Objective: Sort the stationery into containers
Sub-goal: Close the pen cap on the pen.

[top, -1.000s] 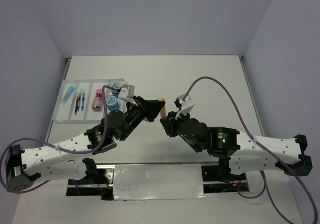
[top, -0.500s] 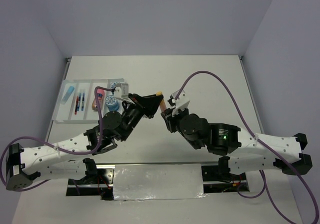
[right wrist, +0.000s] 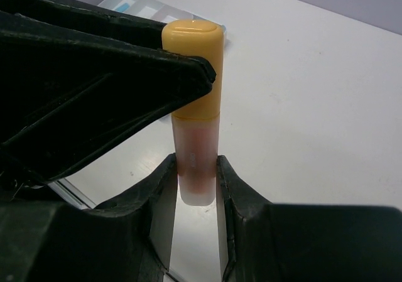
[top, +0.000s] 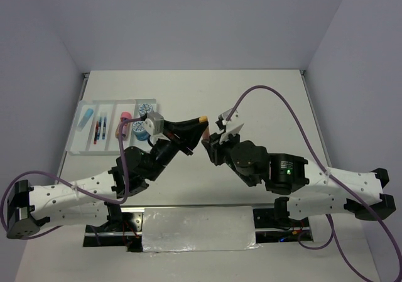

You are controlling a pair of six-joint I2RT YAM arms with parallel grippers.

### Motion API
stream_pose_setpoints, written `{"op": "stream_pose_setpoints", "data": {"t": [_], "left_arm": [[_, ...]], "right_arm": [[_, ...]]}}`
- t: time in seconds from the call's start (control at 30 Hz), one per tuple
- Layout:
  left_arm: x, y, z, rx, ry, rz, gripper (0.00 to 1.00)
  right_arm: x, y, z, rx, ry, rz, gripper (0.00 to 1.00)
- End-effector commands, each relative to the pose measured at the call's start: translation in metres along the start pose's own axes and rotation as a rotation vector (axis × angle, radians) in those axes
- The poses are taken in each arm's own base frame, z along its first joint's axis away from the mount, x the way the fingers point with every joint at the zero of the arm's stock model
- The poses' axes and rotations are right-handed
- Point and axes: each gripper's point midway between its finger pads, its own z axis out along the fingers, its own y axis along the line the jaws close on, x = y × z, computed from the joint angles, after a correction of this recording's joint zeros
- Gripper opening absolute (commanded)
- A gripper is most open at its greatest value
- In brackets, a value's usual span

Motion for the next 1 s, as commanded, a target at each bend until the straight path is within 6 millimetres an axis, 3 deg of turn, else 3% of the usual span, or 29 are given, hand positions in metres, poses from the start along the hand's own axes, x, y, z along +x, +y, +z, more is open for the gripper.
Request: {"op": "stream_pose_setpoints", "data": {"t": [0.0,0.13,0.4,0.5,0.6,0.73,0.83,0.97], "left_arm": [[0.046,-0.041,-0.02,0.243,0.166,0.078,0.22],[0.042,-0.044,-0.017,0.242,0.177,0.1,0.33],[0.024,-0.035,-0.018,0.186,0.175,0.149,0.4],[0.018,-0.033,-0.02,0.176,0.169,0.161,0.49],[0.016,-0.033,-0.023,0.183,0.167,0.167,0.49],[0.02,-0.034,-0.026,0.205,0.175,0.166,0.65],[0.017,-0.035,-0.027,0.213,0.166,0.168,0.59],[0.017,-0.037,-0.028,0.224,0.172,0.178,0.59]], "right_arm": [[-0.097,-0.011,-0.023,-0.012,-0.281,0.241,0.0],[-0.092,-0.006,-0.024,-0.07,-0.319,0.219,0.0],[-0.078,0.014,-0.028,-0.202,-0.332,0.142,0.0],[-0.076,0.015,-0.03,-0.213,-0.344,0.14,0.0],[-0.075,0.018,-0.032,-0.233,-0.355,0.135,0.0],[-0.077,0.023,-0.033,-0.248,-0.35,0.118,0.0],[-0.074,0.03,-0.033,-0.277,-0.344,0.097,0.0],[-0.073,0.035,-0.035,-0.312,-0.347,0.091,0.0]]}}
